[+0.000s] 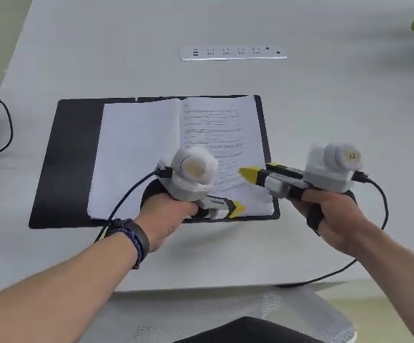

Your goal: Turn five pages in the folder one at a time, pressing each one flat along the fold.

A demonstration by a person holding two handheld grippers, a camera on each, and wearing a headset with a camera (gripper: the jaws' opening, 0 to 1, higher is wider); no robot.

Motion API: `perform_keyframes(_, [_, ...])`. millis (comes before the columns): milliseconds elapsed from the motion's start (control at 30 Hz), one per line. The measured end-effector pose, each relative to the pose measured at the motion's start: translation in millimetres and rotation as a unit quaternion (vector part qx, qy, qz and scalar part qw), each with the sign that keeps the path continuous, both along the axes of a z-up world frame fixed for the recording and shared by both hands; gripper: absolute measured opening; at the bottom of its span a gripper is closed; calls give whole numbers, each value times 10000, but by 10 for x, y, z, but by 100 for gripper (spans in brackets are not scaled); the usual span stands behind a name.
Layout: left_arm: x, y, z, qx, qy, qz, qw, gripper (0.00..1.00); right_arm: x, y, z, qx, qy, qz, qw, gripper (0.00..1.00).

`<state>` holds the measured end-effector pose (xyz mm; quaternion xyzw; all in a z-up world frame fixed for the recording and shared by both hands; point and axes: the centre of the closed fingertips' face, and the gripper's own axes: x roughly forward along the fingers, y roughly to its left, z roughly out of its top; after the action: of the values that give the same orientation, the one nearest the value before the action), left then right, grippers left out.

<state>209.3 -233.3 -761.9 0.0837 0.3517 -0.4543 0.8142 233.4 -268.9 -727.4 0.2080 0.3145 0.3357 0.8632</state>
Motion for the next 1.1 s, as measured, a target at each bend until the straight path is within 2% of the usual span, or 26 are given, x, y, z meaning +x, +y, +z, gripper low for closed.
perform_keyframes(100, [-37,124,-6,-20,8,123,9999,66,-18,35,6,24,-10,-27,10000,18])
perform_keyframes(233, [-54,322,49,-50,-16,334,9994,67,23,42,-4,-17,-42,-114,9999,3])
perform_keyframes(300, [-47,430,107,-108,-39,501,9987,67,51,48,15,90,-3,-257,9996,3])
perform_keyframes(400, [-21,577,134,-189,-44,767,9969,68,38,77,-39,-53,10,-280,9996,2])
perform_keyframes(467, [-11,661,147,-180,-66,849,9962,68,46,90,-35,41,38,-358,9993,1])
perform_keyframes(533, [11,784,184,-204,-89,1022,9945,69,82,114,6,255,120,-564,9980,0])
perform_keyframes(800, [39,1142,277,-197,-241,1301,9910,70,138,342,182,384,8,-438,9983,0])
perform_keyframes(967, [-46,1412,295,-106,-360,1362,9900,71,195,518,294,384,-119,-322,9987,0])
perform_keyframes(1033, [-108,1541,261,2,-351,1385,9897,71,205,608,336,383,-191,-225,9988,0])
perform_keyframes(1100, [-145,1639,253,8,-310,1474,9886,71,217,684,360,416,-205,-174,9988,0])
